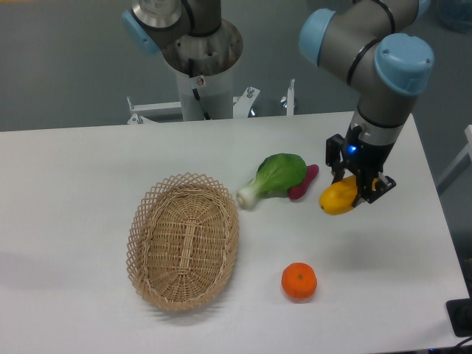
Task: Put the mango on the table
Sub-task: 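Hold the yellow mango in the gripper just above the table, then lower the held yellow mango onto the table surface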
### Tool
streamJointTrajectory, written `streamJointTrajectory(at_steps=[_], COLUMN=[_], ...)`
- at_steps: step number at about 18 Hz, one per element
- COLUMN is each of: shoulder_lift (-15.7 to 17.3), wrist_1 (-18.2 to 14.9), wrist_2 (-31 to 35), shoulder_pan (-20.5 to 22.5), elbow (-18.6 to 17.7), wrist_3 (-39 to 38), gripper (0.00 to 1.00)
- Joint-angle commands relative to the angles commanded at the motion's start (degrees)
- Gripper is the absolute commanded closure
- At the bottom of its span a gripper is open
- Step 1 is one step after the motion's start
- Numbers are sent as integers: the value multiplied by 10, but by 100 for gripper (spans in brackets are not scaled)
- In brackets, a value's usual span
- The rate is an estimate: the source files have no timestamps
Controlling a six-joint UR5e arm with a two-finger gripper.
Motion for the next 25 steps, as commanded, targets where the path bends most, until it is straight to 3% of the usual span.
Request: streamJointTrajectory(at_steps=[2,4,6,9,14,16,25], shoulder_lift=[-2,-4,-11,-23,-39,-43,-44], wrist_1=[40,107,140,141,157,176,176], wrist_2=[0,1,1,18,27,27,29], shoulder_pan=[15,21,22,27,52,54,59], elbow=[-42,-88,-107,-107,-121,-133,-154], wrist_3=[34,50,52,64,149,155,141], gripper=[53,53,53,53,53,53,52])
